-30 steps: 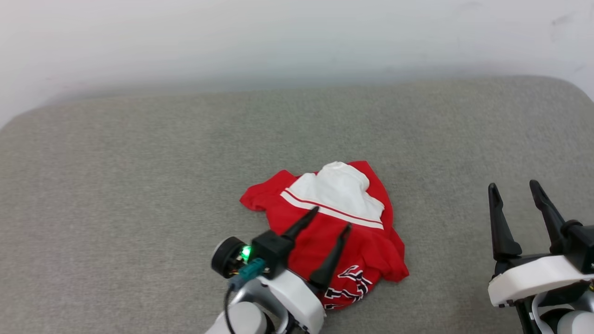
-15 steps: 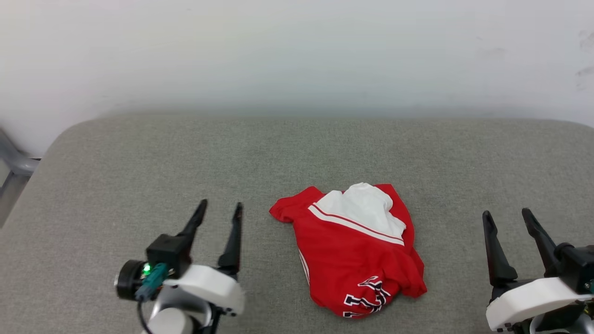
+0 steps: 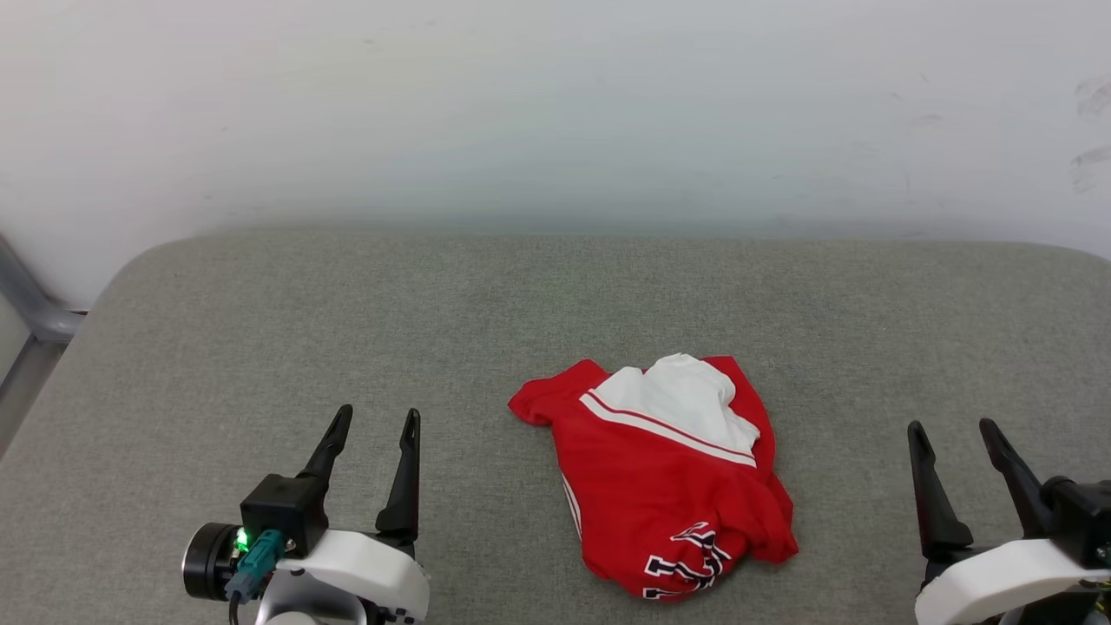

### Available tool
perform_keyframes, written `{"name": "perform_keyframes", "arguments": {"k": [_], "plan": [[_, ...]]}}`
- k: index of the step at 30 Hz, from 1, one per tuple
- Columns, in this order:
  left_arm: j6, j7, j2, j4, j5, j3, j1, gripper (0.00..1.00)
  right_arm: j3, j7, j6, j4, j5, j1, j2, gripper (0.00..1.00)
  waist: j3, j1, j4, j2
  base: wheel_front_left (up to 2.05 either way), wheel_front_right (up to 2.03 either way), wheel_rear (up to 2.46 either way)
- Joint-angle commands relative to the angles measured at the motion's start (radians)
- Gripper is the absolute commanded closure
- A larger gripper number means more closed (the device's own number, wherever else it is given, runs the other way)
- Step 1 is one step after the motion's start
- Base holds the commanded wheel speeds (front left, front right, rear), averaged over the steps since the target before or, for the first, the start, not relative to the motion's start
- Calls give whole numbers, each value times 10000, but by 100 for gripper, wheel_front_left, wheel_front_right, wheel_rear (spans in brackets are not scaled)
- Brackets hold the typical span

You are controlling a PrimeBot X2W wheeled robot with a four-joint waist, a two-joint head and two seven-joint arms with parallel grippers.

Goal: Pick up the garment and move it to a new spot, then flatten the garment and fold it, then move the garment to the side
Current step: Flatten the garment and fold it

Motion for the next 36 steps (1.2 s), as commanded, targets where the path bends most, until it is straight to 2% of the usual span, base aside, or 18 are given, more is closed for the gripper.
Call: {"name": "perform_keyframes", "arguments": {"k": [1,8,12,15,26,34,35,36], "plan": [[43,-59,-36,-51,14,11,103,0,-56,46,-7,50,-34,121,8,0,3,1,3,0,0,0,0],[-72,-61,-87,-62,109,-152,-186,0,-607,522,-5,882,25,-155,13,0,175,1,291,0,0,0,0],[-160,-53,-173,-62,171,-222,-414,0,-796,1223,-7,1662,-68,-577,7,0,418,1,690,0,0,0,0],[-222,-47,-291,-166,252,-230,-657,0,-551,2061,-5,2194,86,-1264,11,0,814,1,989,0,0,0,0],[-569,-52,-801,-304,549,81,-1135,0,2106,5768,-7,3430,1057,-4036,-1411,0,1892,1,1710,0,0,0,0],[-948,-53,-1181,-84,857,418,-1333,0,3448,6477,-7,4380,1689,-5006,-2006,0,2262,1,1899,0,0,0,0],[-967,-53,-1207,-47,892,471,-1334,0,3565,6444,-5,4444,1742,-5071,-2047,19,2281,1,1891,0,0,0,0],[-992,-53,-1234,-26,911,531,-1337,0,3637,6370,-5,4489,1786,-5141,-2080,64,2293,1,1878,0,0,0,0]]}}
